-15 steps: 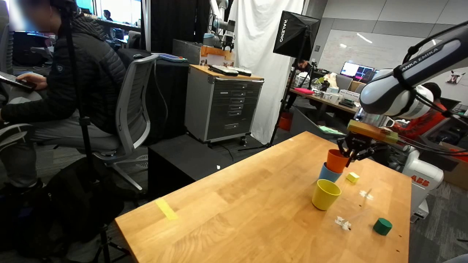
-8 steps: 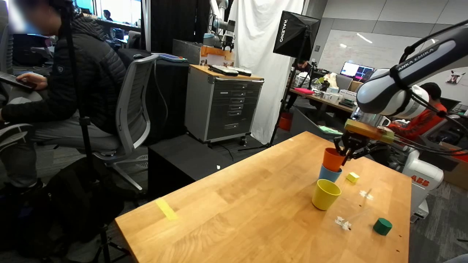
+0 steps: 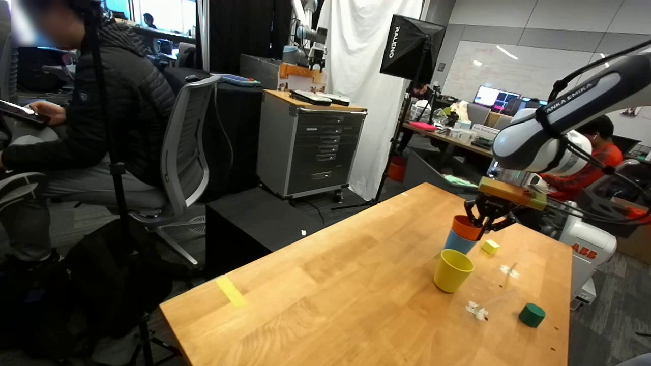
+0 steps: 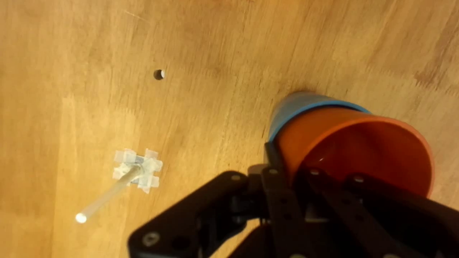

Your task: Stack the cups together

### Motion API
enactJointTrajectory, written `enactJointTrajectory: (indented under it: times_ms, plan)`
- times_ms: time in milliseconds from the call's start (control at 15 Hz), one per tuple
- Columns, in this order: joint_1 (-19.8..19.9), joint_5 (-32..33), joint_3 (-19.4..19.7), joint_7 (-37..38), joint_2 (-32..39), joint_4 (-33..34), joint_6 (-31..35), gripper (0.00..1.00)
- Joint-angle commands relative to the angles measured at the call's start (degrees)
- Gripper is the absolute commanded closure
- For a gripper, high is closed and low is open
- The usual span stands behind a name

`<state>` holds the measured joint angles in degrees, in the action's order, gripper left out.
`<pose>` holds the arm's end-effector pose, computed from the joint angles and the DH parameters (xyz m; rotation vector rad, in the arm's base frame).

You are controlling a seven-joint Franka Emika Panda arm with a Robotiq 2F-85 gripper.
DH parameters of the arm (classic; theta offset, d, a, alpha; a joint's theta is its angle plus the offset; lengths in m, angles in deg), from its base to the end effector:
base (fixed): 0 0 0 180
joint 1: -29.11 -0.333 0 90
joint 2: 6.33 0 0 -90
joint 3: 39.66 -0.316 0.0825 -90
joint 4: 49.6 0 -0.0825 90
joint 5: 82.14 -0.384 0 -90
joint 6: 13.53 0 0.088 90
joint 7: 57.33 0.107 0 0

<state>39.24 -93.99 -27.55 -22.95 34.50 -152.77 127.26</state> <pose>0.6006 -0.2375 0.1531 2.6628 -1.6391 -0.0497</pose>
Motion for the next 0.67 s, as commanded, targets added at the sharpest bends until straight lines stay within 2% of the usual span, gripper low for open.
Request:
enactJointTrajectory:
  times_ms: [0, 333, 467, 600]
  plan:
    - [0.1, -1.0, 0.0, -1.4, 1.4, 1.4, 0.3, 0.72]
    - [0.3, -1.4, -0.3, -1.7, 0.8, 1.1, 0.2, 0.39]
    - [0.3, -1.6, -0.6, -1.9, 0.2, 1.0, 0.3, 0.35]
    - [0.4, -2.1, -0.9, -2.2, -0.7, 1.1, 0.4, 0.38]
